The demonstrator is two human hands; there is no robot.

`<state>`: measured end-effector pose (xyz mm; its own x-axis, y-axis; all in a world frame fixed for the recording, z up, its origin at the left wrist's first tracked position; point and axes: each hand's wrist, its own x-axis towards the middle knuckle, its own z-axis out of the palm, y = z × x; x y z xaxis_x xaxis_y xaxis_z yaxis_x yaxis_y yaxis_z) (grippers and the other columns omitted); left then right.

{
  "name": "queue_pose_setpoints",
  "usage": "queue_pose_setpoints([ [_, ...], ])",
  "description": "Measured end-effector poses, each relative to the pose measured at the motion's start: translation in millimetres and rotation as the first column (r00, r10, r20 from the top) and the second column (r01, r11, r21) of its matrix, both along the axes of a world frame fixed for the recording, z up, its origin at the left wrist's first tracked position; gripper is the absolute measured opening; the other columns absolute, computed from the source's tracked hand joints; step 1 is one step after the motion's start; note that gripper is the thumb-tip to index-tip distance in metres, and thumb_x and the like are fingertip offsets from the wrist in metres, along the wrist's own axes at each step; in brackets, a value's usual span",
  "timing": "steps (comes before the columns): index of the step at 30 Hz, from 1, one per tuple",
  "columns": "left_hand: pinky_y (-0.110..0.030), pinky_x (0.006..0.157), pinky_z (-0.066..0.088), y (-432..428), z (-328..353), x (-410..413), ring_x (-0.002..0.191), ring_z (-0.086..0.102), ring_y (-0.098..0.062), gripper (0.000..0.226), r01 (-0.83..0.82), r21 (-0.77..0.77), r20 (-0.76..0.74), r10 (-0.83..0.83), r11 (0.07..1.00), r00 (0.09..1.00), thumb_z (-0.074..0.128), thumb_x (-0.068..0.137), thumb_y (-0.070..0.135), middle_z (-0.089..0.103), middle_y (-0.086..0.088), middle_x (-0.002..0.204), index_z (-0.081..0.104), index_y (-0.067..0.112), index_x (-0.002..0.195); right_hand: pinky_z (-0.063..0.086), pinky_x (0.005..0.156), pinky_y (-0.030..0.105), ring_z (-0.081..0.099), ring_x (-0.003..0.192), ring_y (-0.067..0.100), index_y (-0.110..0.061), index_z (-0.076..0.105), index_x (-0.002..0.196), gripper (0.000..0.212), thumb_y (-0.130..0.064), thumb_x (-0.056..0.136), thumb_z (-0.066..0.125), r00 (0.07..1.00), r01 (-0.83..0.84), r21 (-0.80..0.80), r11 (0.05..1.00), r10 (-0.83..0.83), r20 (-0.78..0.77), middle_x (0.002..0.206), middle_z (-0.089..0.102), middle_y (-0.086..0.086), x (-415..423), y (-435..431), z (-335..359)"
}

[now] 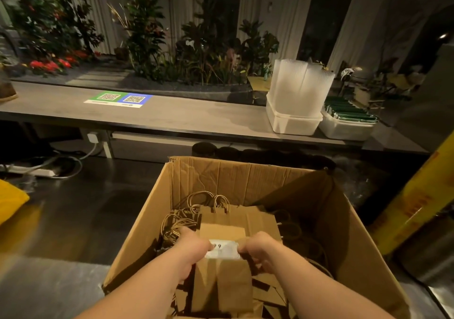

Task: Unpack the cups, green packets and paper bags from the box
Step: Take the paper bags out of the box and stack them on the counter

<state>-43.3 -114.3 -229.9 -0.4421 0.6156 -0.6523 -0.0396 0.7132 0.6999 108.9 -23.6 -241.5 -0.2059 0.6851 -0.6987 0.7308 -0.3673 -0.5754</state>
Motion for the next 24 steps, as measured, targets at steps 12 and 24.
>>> queue_pose_setpoints([
  [12, -0.049, 0.109, 0.043, -8.6, 24.5, 0.5, 0.125, 0.049, -0.009, 0.047, 0.075, 0.528, -0.137, -0.002, 0.846, 0.991, 0.057, 0.102, 0.014, 0.058, 0.023, 0.123, 0.046, 0.055, 0.123, 0.057, 0.094, 0.036, 0.068, 0.105, 0.02, -0.023, 0.069, 0.115, 0.018, -0.031, 0.104, 0.058, 0.902, 0.2, 0.411, 0.889, -0.004, -0.431, 0.108, 0.073, 0.0, 13.8, 29.5, 8.9],
  [24, -0.053, 0.11, 0.043, -10.2, 25.0, -4.7, 0.136, 0.048, -0.027, 0.09, 0.12, 0.521, -0.385, 0.107, 0.845, 0.917, 0.052, 0.103, 0.005, 0.041, 0.002, 0.157, 0.0, 0.06, 0.152, 0.055, 0.094, 0.043, 0.066, 0.104, 0.027, -0.019, 0.057, 0.13, 0.037, -0.025, 0.095, 0.069, 0.485, -0.863, 0.308, 0.401, 0.483, 0.729, 0.113, 0.067, 0.006, 19.0, 28.6, -19.2],
])
